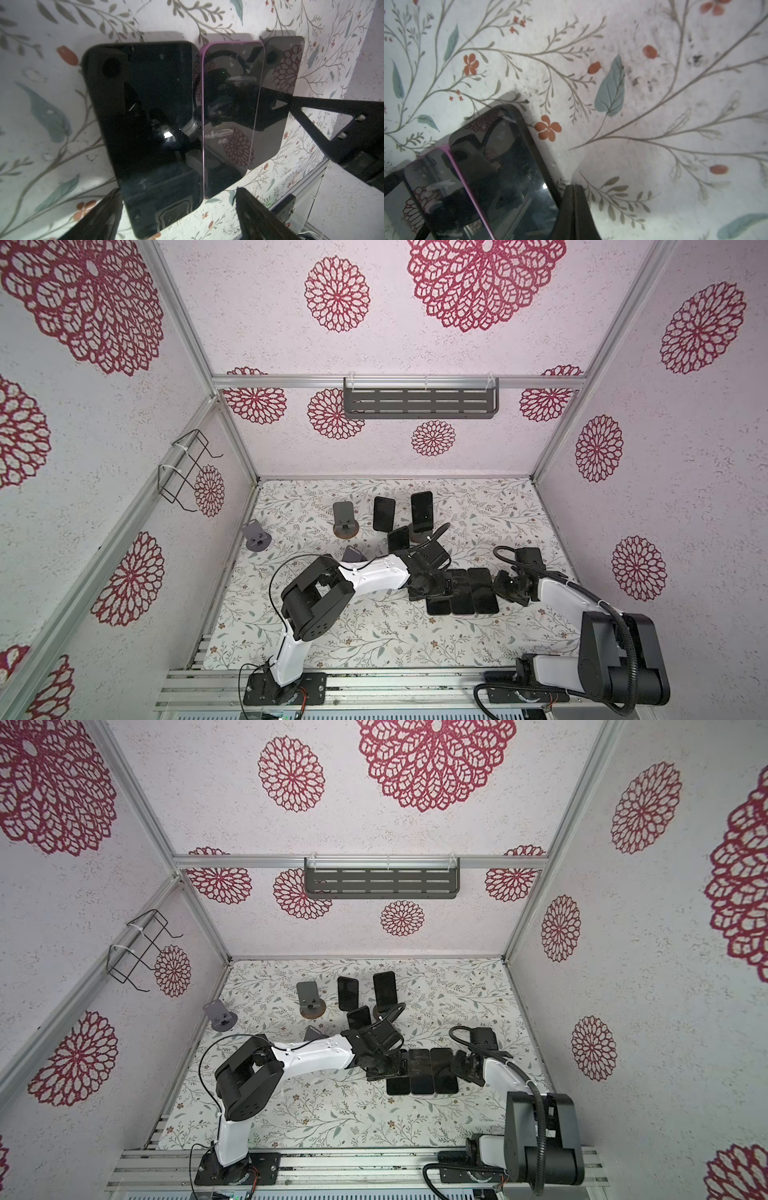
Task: Remove the phone from the phone stand
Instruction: 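Open and withdraw the left gripper while the right moves toward the stands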
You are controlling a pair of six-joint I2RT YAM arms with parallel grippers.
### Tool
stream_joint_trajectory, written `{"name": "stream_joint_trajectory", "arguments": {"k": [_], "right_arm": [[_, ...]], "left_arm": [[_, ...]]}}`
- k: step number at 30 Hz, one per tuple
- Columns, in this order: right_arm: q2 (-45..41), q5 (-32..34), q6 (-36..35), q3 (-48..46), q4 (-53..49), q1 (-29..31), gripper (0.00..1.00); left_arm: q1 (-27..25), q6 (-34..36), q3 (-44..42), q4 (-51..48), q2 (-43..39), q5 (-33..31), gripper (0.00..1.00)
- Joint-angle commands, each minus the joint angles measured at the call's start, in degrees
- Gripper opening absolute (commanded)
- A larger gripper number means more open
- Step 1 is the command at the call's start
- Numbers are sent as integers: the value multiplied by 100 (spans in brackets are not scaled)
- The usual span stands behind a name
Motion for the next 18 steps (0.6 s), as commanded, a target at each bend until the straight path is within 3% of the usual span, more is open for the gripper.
{"name": "stream_joint_trajectory", "arguments": {"k": [1, 6, 18], "right_arm": [[-171, 107, 28, 59, -165, 20, 0], [-350, 112, -83, 185, -291, 12, 0], [-1469, -239, -600, 1046, -1051, 141, 0]], "left_arm": [[-75, 167, 142, 41, -173, 4, 89], [-88, 459, 221, -8, -263, -208, 89], [-23, 1603, -191, 857, -1840, -789, 88]]}}
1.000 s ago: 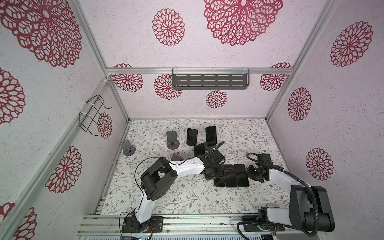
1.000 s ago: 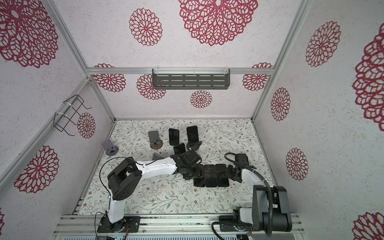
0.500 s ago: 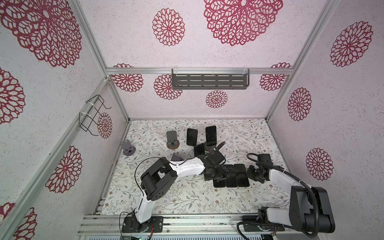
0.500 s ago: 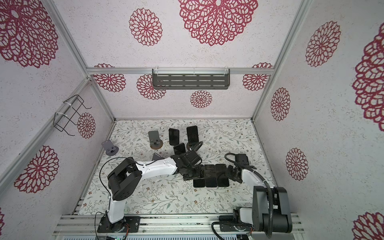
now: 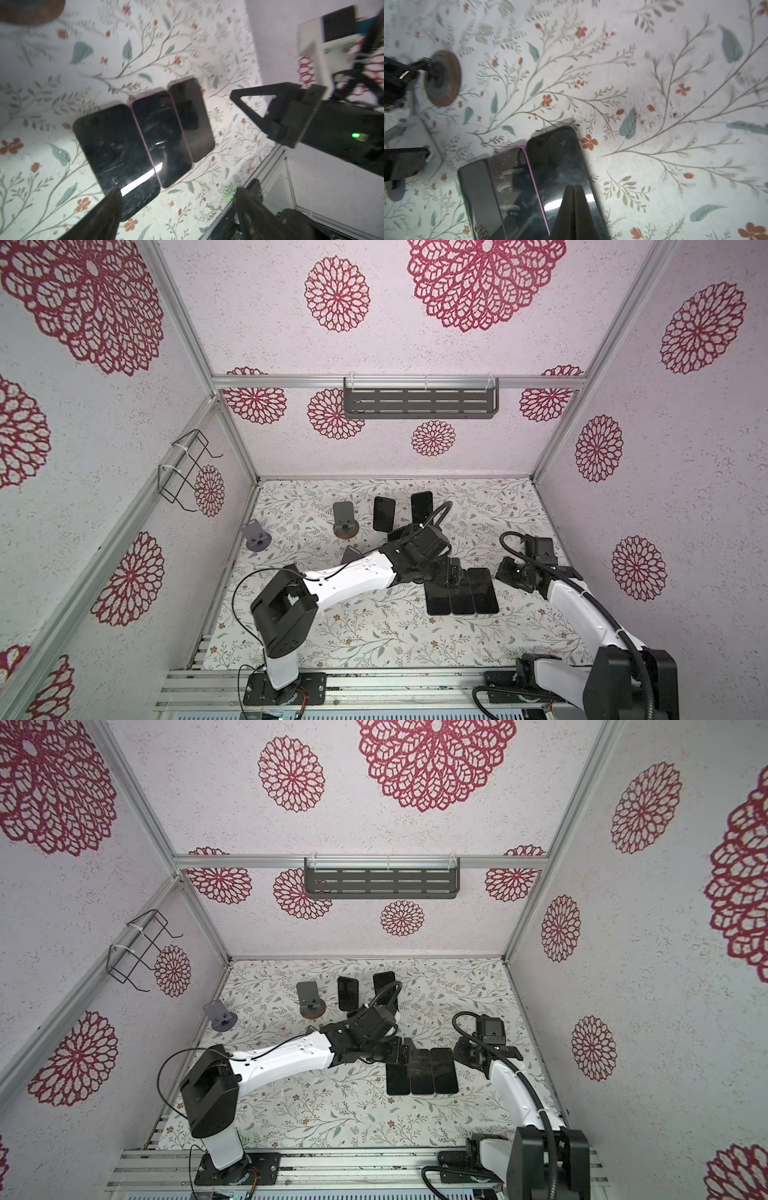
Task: Remove the phone from the phone stand
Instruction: 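Open and withdraw the left gripper while the right moves toward the stands, then reach the right gripper to a stand phone while the left moves to another stand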
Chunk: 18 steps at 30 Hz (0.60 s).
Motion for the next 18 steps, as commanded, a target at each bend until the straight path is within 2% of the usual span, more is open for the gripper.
{"name": "stream_joint_trajectory", "arguments": {"k": [1, 4, 8, 13, 16, 18], "right_arm": [[-406, 54, -338, 376, -494, 190, 0], [-588, 382, -415, 675, -731, 568, 0], [-624, 781, -332, 1075, -836, 1142, 8], [-518, 1109, -68, 1276, -207, 1927, 14], [-248, 1344, -44, 1391, 266, 2379, 17], [16, 1640, -195, 1575, 443, 2744, 26]], "left_arm": [[79, 656, -106, 297, -455, -257, 87], [350, 1045, -49, 97, -813, -317, 86], [1025, 1275, -117, -162, -1432, -123, 85], [2304, 1632, -181, -681, -2201, 138, 86], [3116, 1881, 110, -1185, -2390, 362, 86], [3646, 2025, 306, -1428, -2458, 483, 85]]}}
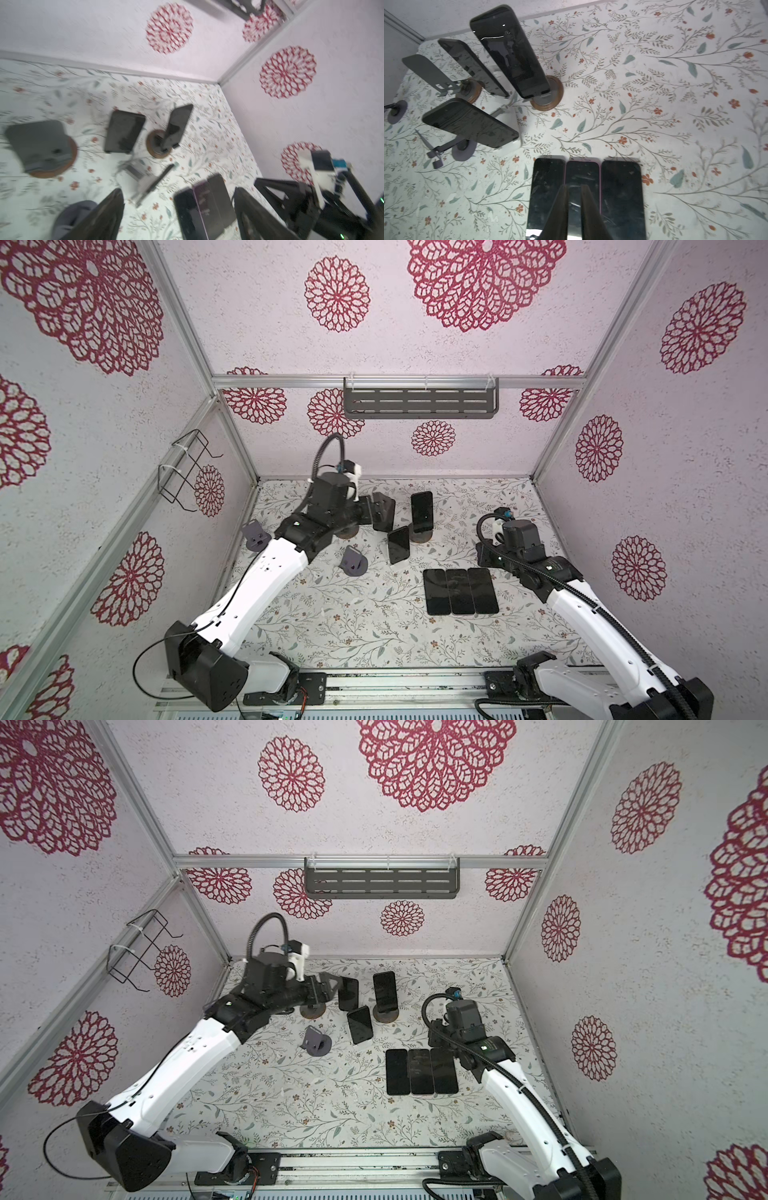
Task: Remove the phone from the phone stand
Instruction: 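Reach the right gripper to a stand phone while the left moves to another stand, then close the right gripper on the black phone on the wooden-based stand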
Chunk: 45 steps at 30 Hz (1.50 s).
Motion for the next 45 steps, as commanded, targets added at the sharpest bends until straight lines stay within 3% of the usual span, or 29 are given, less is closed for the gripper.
{"name": "stream_joint_trajectory", "arguments": {"k": [1, 6, 10, 12, 20, 31, 45], "right_arm": [[351, 685, -104, 360, 635, 469, 32], [1161, 876, -334, 715, 1195, 927, 70], [1953, 1103, -441, 1214, 1245, 1063, 90], [2282, 1250, -504, 1383, 1373, 1110, 97], [3297, 1189, -480, 1711, 2192, 1112, 99], [4270, 1201, -370, 2327, 2327, 931, 99], [4652, 864, -358, 2371, 2621, 759, 94]], "left_arm": [[640, 525, 285, -618, -127, 436, 85], [1569, 767, -12, -422, -10, 1577, 87], [1901, 886, -639, 80, -63, 1437, 98], [2124, 721, -847, 359, -122, 1833, 99], [2245, 692, -1118, 555, -307, 1941, 99], [2306, 698, -1108, 500, -370, 1946, 99], [2362, 663, -1135, 534, -334, 1955, 98]]}}
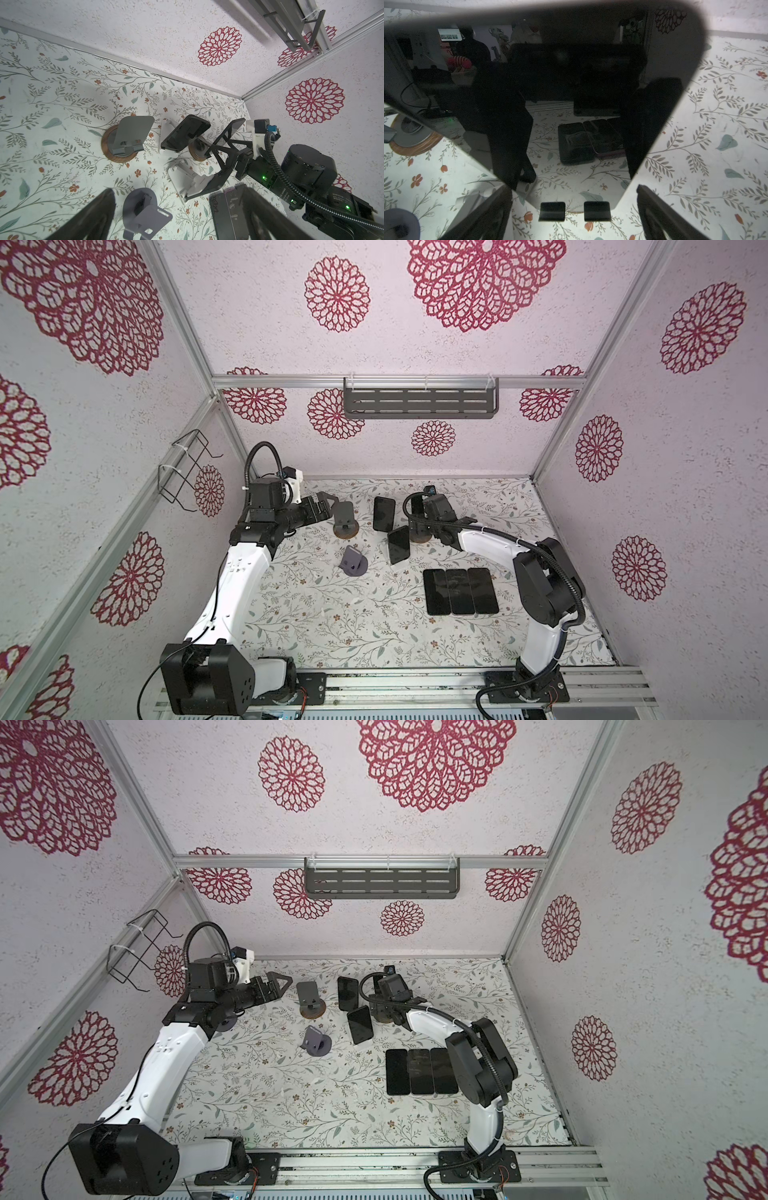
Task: Remove the phone from the phone stand
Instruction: 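Close the right gripper on the black phone on the wooden-based stand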
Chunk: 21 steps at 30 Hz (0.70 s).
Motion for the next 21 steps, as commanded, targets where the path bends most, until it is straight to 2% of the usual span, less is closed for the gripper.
{"name": "stream_joint_trajectory", "arguments": {"k": [1, 12, 17, 21], "right_arm": [[19, -78, 54, 154, 222, -67, 93], [34, -105, 30, 219, 87, -103, 72], [-149, -137, 12, 256, -39, -103, 67], [-378, -148, 1, 250, -212, -102, 67]], "left_arm": [[52, 56, -31, 171, -73, 90, 98], [62, -49, -34, 201, -39, 103, 99], [83, -83, -30, 210, -25, 130, 99], [88, -116, -38, 226, -20, 155, 98]]}}
